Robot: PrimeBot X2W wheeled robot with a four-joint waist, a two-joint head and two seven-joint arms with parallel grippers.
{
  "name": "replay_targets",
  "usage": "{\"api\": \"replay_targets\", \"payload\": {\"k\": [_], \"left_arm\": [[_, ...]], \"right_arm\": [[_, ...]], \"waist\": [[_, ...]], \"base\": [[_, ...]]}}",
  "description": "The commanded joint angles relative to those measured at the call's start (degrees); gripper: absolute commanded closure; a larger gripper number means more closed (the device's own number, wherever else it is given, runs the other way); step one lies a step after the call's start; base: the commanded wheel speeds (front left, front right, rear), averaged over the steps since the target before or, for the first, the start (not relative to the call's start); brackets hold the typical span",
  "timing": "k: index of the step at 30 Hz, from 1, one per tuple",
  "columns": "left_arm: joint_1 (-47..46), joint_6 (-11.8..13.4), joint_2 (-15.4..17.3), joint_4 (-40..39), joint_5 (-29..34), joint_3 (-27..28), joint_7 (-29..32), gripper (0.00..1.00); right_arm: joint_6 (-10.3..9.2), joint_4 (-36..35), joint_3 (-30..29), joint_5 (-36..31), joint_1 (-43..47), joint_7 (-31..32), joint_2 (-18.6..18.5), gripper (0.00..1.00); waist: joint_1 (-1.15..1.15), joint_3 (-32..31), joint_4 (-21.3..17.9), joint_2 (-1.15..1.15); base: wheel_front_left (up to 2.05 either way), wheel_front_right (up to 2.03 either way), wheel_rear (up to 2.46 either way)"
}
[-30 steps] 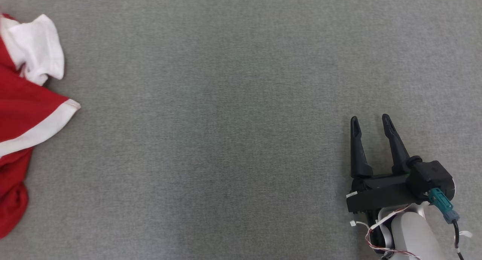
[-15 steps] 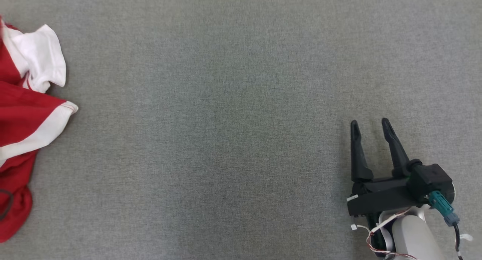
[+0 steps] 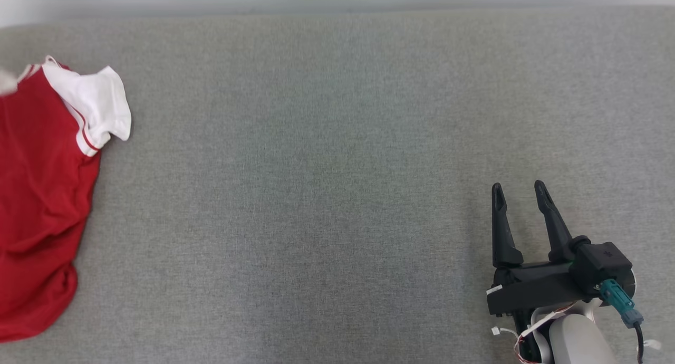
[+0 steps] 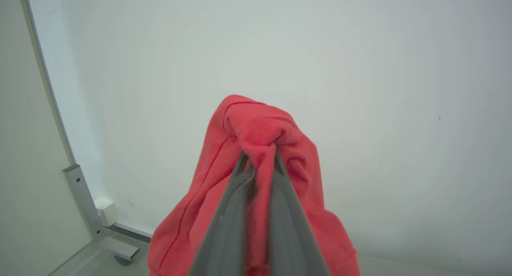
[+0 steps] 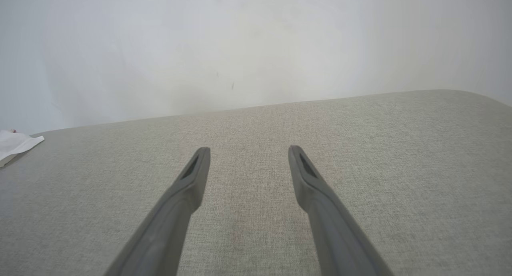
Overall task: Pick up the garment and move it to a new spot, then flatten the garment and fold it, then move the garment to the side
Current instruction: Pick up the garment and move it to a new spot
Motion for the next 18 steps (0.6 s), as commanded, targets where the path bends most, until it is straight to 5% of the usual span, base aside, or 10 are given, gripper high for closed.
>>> {"api": "replay_targets", "payload": {"k": [1, 18], "left_arm": [[-1.2, -0.4, -0.1, -2.1, -0.8, -0.6, 0.5, 1.00], [-2.4, -1.0, -10.2, -27.7, -2.7, -13.3, 9.2, 1.00]], "right_arm": [[0.17, 0.1, 0.3, 0.5, 0.7, 0.0, 0.1, 0.00], [0.17, 0.2, 2.7, 4.8, 2.4, 0.0, 0.1, 0.00]], "waist": [[0.01, -1.7, -0.5, 0.00], [0.01, -4.6, -13.0, 0.00]], "base": [[0.00, 0.00, 0.00], [0.00, 0.00, 0.00]]}}
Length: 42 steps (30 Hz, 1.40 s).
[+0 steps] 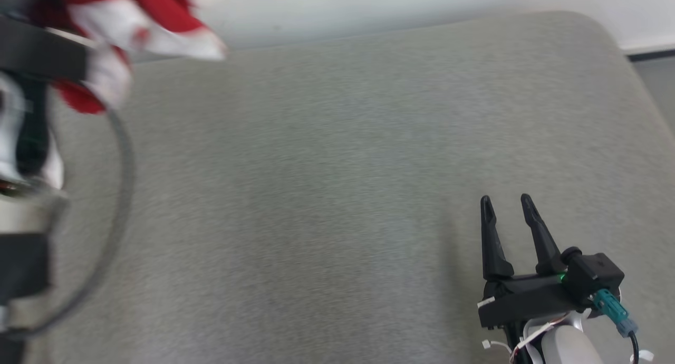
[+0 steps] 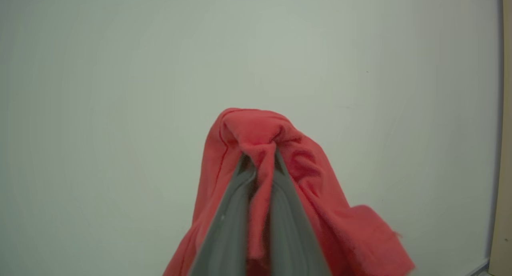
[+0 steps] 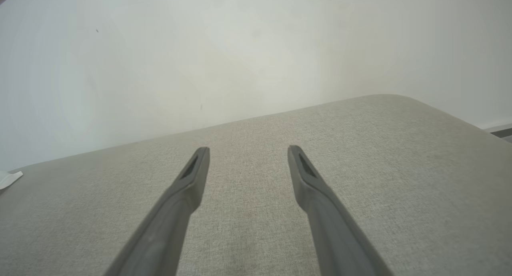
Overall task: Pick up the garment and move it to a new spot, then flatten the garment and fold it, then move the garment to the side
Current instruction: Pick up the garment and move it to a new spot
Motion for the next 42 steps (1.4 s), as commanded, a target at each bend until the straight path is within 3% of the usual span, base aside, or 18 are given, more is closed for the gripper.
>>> {"api": "replay_targets", "payload": {"k": [1, 11, 24, 25, 26, 27, 33, 42], "left_arm": [[1.4, 0.0, -0.6, -0.4, 0.1, -0.6, 0.2, 1.00], [12.3, 0.8, -8.4, -0.7, -0.2, -9.6, -0.4, 1.00], [24.1, -0.4, -12.1, 18.3, -1.2, -16.0, -5.6, 0.98], [24.0, -0.4, -12.4, 19.7, -1.3, -16.5, -5.7, 0.76], [23.5, -0.7, -12.4, 20.6, -0.9, -17.1, -6.2, 0.13], [22.8, -0.8, -12.5, 21.0, -0.5, -17.4, -7.1, 0.00], [20.1, -1.5, -13.4, 18.2, -1.6, -17.7, -12.2, 0.00], [21.0, 1.4, -8.4, 10.7, 0.5, -13.3, -16.2, 0.00]], "right_arm": [[0.18, -0.1, 0.0, 0.1, 0.8, 0.0, 0.2, 0.00], [0.19, -0.9, -1.0, 0.4, 1.8, 0.0, 0.2, 0.00], [0.18, -1.5, 0.1, -0.6, 0.2, 0.0, 0.1, 0.00], [0.19, -1.5, 0.0, -0.6, 0.3, 0.0, 0.1, 0.00], [0.18, -1.5, -0.1, -0.7, 0.4, 0.0, 0.1, 0.00], [0.18, -1.5, -0.2, -0.8, 0.5, 0.0, 0.1, 0.00], [0.18, -1.9, -1.4, -1.0, 1.6, 0.0, 0.1, 0.00], [0.18, -3.0, -3.7, -1.6, 2.9, 0.0, 0.1, 0.00]], "waist": [[0.00, -0.7, -4.2, 0.00], [0.00, -0.1, -8.7, 0.00], [0.00, 0.1, -7.1, 0.00], [0.00, 0.0, -6.9, 0.00], [0.00, -0.1, -6.7, 0.00], [0.00, -0.3, -6.4, 0.00], [0.00, -1.9, -4.0, 0.00], [0.00, -4.4, -1.1, 0.00]], "base": [[0.00, 0.00, 0.00], [0.00, 0.00, 0.00], [0.00, 0.00, 0.00], [0.00, 0.00, 0.00], [0.00, 0.00, 0.00], [0.00, 0.00, 0.00], [0.00, 0.00, 0.00], [0.00, 0.00, 0.00]]}}
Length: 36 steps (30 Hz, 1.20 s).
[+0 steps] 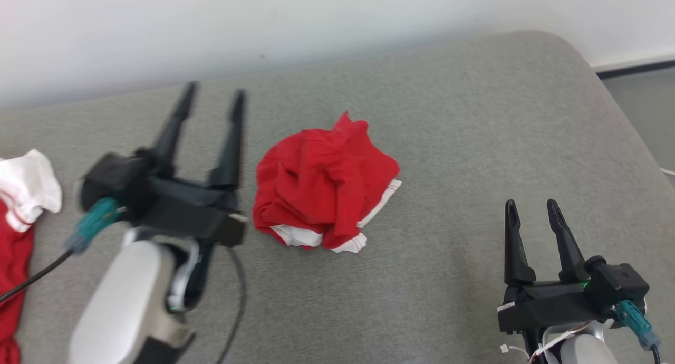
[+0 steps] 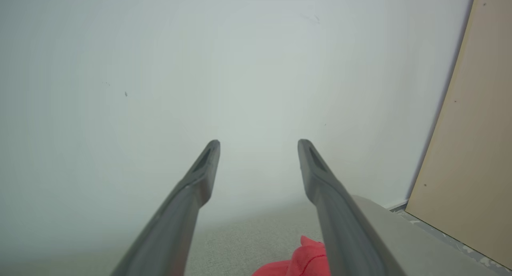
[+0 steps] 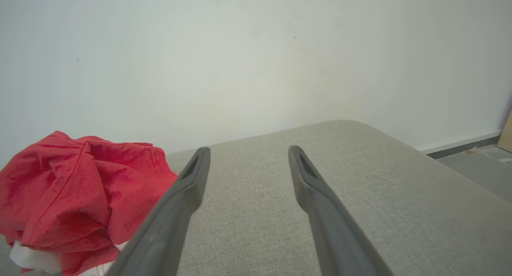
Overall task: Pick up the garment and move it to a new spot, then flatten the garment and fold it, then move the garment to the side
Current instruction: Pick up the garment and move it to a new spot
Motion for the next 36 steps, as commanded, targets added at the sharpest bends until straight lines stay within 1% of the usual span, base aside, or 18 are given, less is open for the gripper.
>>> {"api": "replay_targets", "payload": {"k": [1, 4, 8, 10, 13, 18, 23, 27, 33, 36], "left_arm": [[1.7, 0.5, 0.8, -0.5, 0.2, 1.0, -0.6, 0.00], [3.6, 2.1, 3.3, -2.3, 1.1, 3.6, -1.8, 0.00], [7.5, 5.0, 6.7, -4.2, 4.1, 6.6, -2.9, 0.00], [10.1, 6.0, 7.0, -5.3, 3.5, 8.8, -3.2, 0.00], [14.4, 6.9, 8.3, -6.6, 4.1, 11.3, -3.3, 0.00], [21.1, 8.8, 9.1, -9.5, 6.9, 14.7, -3.4, 0.00], [26.5, 9.6, 7.7, -11.3, 10.1, 16.3, -3.4, 0.00], [29.6, 9.5, 6.8, -10.2, 12.4, 15.7, -3.4, 0.00], [33.6, 8.2, 3.7, -9.5, 11.5, 16.9, -3.4, 0.00], [35.2, 8.1, 2.7, -9.1, 11.6, 18.2, -3.4, 0.00]], "right_arm": [[0.17, -0.2, 0.0, 0.1, 0.8, 0.0, 0.1, 0.00], [0.17, -0.4, 0.3, 0.3, 1.1, 0.0, 0.1, 0.00], [0.17, -0.4, 0.5, -0.2, 1.6, 0.0, 0.1, 0.00], [0.17, -0.3, 0.8, -0.3, 1.7, 0.0, 0.1, 0.00], [0.17, -0.1, 0.8, -0.6, 1.9, 0.0, 0.1, 0.00], [0.18, -0.1, 0.6, -1.3, 2.3, 0.0, 0.1, 0.00], [0.17, 0.2, 0.4, -2.0, 2.6, 0.0, 0.1, 0.00], [0.17, 0.8, 0.5, -2.3, 3.1, 0.0, 0.1, 0.00], [0.18, 2.8, 1.5, -2.5, 3.9, 0.0, 0.1, 0.00], [0.17, 3.5, 1.7, -2.5, 4.2, 0.0, 0.1, 0.00]], "waist": [[0.00, -1.2, 1.4, 0.00], [0.00, -1.9, 2.5, 0.00], [0.00, -2.6, 3.9, 0.00], [0.00, -3.0, 4.3, 0.00], [0.00, -3.7, 5.1, 0.00], [0.00, -4.6, 6.6, 0.00], [0.00, -5.6, 8.2, 0.00], [0.00, -6.4, 9.5, 0.00], [0.00, -7.8, 10.8, 0.00], [0.00, -8.3, 11.0, 0.00]], "base": [[0.00, 0.00, 0.00], [0.00, 0.00, 0.00], [0.00, 0.00, 0.00], [0.00, 0.00, 0.00], [0.00, 0.00, 0.00], [0.00, 0.00, 0.00], [0.00, 0.00, 0.00], [0.00, 0.00, 0.00], [0.00, 0.00, 0.00], [0.00, 0.00, 0.00]]}}
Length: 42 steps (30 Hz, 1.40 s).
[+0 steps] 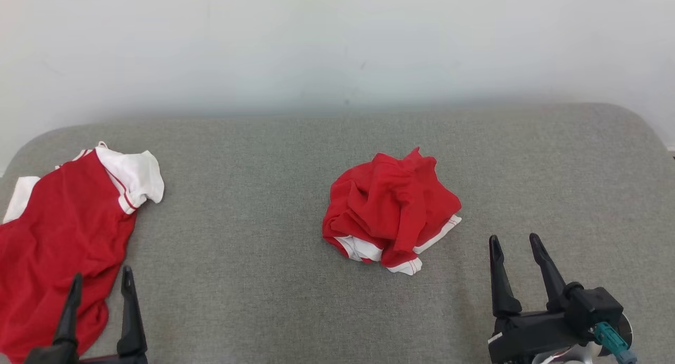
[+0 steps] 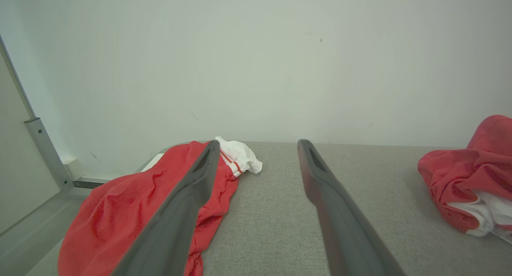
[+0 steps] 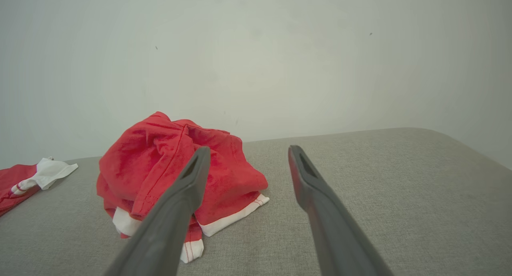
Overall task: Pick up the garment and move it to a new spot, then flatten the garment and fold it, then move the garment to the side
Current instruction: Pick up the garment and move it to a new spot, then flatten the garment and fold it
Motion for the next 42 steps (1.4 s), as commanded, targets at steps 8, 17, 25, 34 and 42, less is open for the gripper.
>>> {"api": "replay_targets", "payload": {"k": [8, 17, 25, 34, 42], "left_arm": [[2.9, -0.9, -0.4, 3.2, 2.0, -0.3, -0.2, 0.00], [3.0, -2.4, -0.5, 4.7, 1.2, -1.0, -0.2, 0.00], [3.1, -2.4, 0.0, 5.4, 1.6, -1.7, 0.3, 0.00], [2.4, -2.6, 0.4, 5.2, 1.2, -2.3, 0.6, 0.00], [2.2, -2.2, 0.6, 5.1, 0.8, -2.4, 0.6, 0.00]], "right_arm": [[0.17, 2.5, 0.7, -0.6, 1.0, 0.0, 0.1, 0.00], [0.17, 4.4, 1.2, -1.3, 1.1, 0.0, 0.1, 0.00], [0.17, 5.1, 1.4, -1.7, 0.8, 0.0, 0.1, 0.00], [0.17, 5.9, 1.6, -1.5, 0.8, 0.0, 0.1, 0.00], [0.17, 6.4, 1.7, -1.1, 0.6, 0.0, 0.1, 0.00]], "waist": [[0.00, -1.3, 0.2, 0.00], [0.00, -2.3, 0.1, 0.00], [0.00, -2.5, -0.4, 0.00], [0.00, -2.2, -0.4, 0.00], [0.00, -1.9, -0.3, 0.00]], "base": [[0.00, 0.00, 0.00], [0.00, 0.00, 0.00], [0.00, 0.00, 0.00], [0.00, 0.00, 0.00], [0.00, 0.00, 0.00]]}}
